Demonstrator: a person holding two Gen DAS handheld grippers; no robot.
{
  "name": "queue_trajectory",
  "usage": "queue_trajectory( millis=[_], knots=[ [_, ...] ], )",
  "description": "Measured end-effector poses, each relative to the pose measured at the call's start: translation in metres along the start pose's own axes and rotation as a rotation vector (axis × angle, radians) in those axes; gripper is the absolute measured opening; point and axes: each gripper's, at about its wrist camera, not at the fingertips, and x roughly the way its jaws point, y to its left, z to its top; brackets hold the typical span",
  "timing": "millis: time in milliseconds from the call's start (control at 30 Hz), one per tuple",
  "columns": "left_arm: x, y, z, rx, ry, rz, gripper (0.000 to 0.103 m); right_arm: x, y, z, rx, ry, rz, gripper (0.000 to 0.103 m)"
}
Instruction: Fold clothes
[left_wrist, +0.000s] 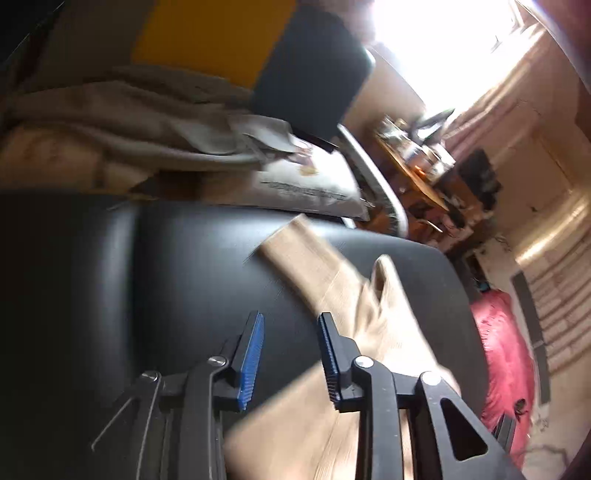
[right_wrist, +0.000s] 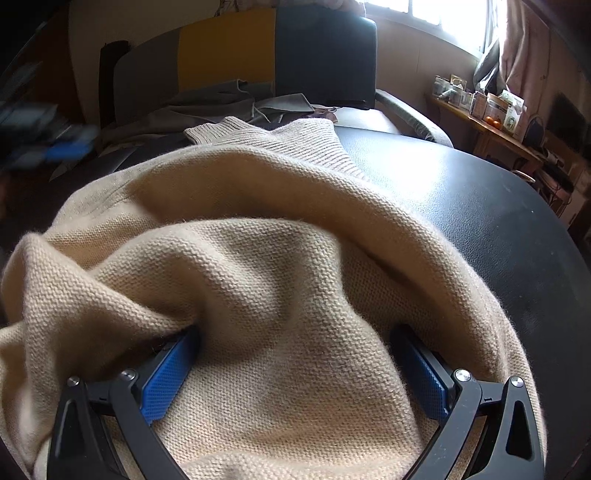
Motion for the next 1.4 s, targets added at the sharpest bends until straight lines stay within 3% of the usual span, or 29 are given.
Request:
queue_trajectory(
  millis=[167,267,333,400,433,467,533,667,800,1033,1233,1400],
  knots=[
    [0.099,-0.014,0.033,0.082,0.211,0.012,0.031,-0.002,0.002,-0.001,-0.005,-0.009,-0.009,0.103],
    [0.107,-0.038,0.026,0.19,0.111,0.08,0.032,-0.001,0.001,-0.001,0.004,-0.013,0.002,0.103],
    [0.111,-0.059,0.014,0.317,0.093,0.195,0.031,-0.001,0.001,-0.001,0.002,-0.015,-0.004,0.103],
    [0.116,-0.079,0.002,0.477,0.106,0.314,0.021,-0.001,0.003,-0.002,-0.002,-0.017,-0.012,0.103],
    [0.112,-0.078,0.0,0.489,0.11,0.349,0.015,-0.001,0.003,-0.001,0.0,-0.016,-0.01,0.103],
    [0.103,-0.07,-0.001,0.458,0.111,0.384,0.008,0.0,0.002,-0.001,0.004,-0.015,-0.004,0.103],
    [0.081,-0.05,-0.005,0.385,0.108,0.455,0.007,0.0,0.001,-0.001,0.009,-0.015,0.004,0.103],
    [0.003,0.026,-0.035,0.167,0.073,0.601,0.006,-0.001,-0.001,0.0,0.015,-0.013,0.016,0.103],
    [-0.08,0.084,-0.07,0.055,0.062,0.727,0.005,0.001,-0.002,0.001,0.012,-0.005,0.015,0.103],
    [-0.192,0.149,-0.154,-0.057,0.004,0.81,0.005,0.002,-0.002,0.001,0.013,-0.001,0.016,0.103],
    [-0.249,0.201,-0.233,-0.197,-0.006,0.816,0.005,0.001,0.002,0.001,-0.012,0.003,-0.014,0.103],
    [-0.282,0.182,-0.253,-0.172,-0.12,0.794,0.007,0.003,0.004,0.002,-0.016,0.005,-0.021,0.103]
  ],
)
